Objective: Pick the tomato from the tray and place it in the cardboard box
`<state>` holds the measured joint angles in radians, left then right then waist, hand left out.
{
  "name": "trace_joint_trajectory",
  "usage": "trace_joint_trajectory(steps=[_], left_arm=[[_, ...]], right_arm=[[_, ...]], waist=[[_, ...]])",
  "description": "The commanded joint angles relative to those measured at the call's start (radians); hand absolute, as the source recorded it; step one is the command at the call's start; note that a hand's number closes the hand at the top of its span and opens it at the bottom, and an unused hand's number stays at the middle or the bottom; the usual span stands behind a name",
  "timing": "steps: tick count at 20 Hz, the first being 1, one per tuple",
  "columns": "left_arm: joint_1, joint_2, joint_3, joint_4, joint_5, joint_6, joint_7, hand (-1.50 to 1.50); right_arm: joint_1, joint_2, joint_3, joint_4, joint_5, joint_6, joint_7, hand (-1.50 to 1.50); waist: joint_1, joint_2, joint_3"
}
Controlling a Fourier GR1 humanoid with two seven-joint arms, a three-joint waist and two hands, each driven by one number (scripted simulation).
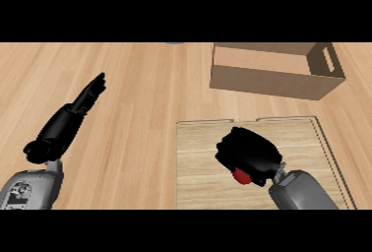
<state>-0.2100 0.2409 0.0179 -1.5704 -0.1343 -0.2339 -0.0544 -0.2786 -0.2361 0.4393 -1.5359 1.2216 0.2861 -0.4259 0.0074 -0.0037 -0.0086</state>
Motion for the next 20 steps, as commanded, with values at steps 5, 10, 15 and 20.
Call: trace_joint_trajectory(steps=[5,10,15,20], left_arm=[[-0.011,-0.019,-0.015,0.012,-0.023,0.009,-0.012,0.00],[0.039,0.007,0.013,-0.026,-0.006,-0.014,-0.008,0.00],[-0.003,-0.025,-0.003,0.026,-0.041,0.019,-0.030,0.00],[-0.025,0.002,0.024,0.031,-0.003,-0.021,0.002,0.00]], right_arm=[[-0.197,0.161,-0.004,0.102,-0.091,0.029,-0.129,1.50],[-0.179,0.134,-0.042,-0.100,-0.109,0.037,-0.133,1.50],[-0.245,0.149,-0.256,-0.178,-0.244,0.174,-0.037,1.50],[-0.376,0.234,-0.447,-0.097,-0.356,0.174,0.219,1.50]], waist=[[0.004,0.005,0.009],[-0.008,0.000,0.009],[-0.020,0.000,0.008],[-0.005,0.003,0.008]])
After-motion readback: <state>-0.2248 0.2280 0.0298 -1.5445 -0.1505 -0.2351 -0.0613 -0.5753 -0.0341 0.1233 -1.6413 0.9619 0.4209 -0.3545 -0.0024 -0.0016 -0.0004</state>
